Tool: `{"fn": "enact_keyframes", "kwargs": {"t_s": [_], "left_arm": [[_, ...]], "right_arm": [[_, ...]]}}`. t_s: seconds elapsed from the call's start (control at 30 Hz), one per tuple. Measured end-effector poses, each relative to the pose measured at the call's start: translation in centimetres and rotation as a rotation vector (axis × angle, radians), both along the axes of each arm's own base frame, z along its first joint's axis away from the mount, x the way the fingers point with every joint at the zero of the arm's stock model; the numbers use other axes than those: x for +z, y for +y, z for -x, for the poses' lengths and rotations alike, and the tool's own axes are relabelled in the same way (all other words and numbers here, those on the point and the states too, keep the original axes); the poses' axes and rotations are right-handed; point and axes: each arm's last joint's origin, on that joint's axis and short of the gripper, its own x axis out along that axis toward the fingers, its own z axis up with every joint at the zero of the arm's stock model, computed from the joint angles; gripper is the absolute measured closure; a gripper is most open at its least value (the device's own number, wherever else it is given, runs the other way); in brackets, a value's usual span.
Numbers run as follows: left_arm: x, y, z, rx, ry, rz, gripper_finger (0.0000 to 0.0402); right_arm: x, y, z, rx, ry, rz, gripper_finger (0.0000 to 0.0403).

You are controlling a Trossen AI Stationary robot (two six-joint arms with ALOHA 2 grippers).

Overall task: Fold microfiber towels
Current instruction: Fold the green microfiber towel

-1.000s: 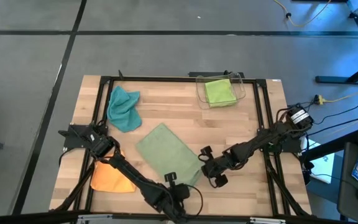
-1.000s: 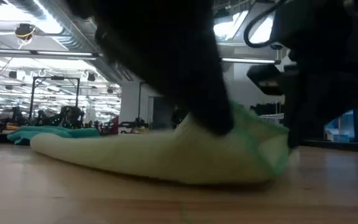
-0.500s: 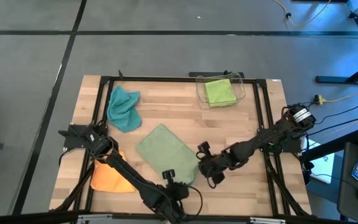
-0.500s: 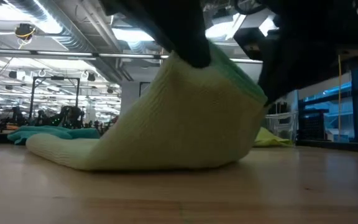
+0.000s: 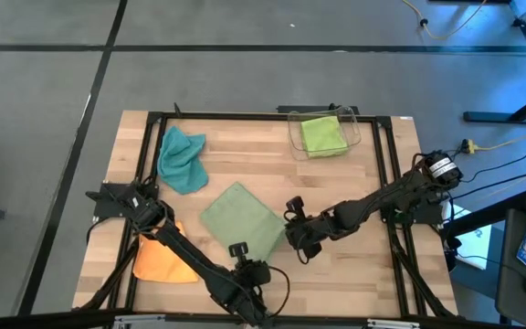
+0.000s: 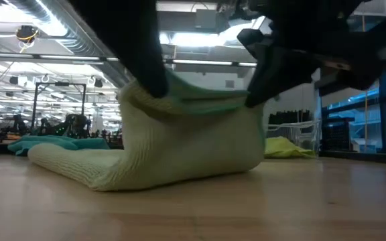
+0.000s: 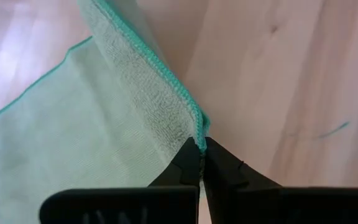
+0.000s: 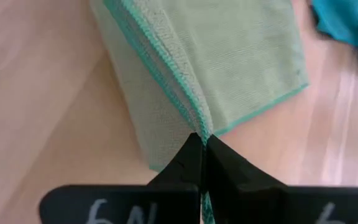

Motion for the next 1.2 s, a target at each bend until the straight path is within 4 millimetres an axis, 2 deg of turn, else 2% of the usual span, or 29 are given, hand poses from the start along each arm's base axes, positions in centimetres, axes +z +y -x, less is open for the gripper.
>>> {"fn": "enact_keyframes", "kwargs": {"t_s": [0.43, 0.67, 0.83, 1.0, 1.2], "left_arm": [[3.5, 1.1, 1.4, 0.03, 0.117, -0.097, 0.0401], [3.4, 1.5, 1.8, 0.042, 0.166, -0.125, 0.0401], [3.6, 1.6, 1.7, 0.018, 0.161, -0.155, 0.0401], [5.0, 2.1, 1.9, -0.046, 0.167, -0.168, 0.0401], [7.8, 3.2, 3.1, -0.091, 0.148, -0.156, 0.0401]], "right_arm": [[3.9, -2.2, -3.1, 0.05, -0.104, -0.022, 0.0392], [4.0, -3.9, -3.7, 0.063, -0.109, -0.047, 0.0392], [3.3, -5.1, -4.7, 0.098, -0.114, -0.087, 0.0393], [3.0, -5.8, -5.1, 0.104, -0.122, -0.089, 0.0393], [3.5, -6.3, -5.5, 0.119, -0.173, -0.084, 0.0393]]}}
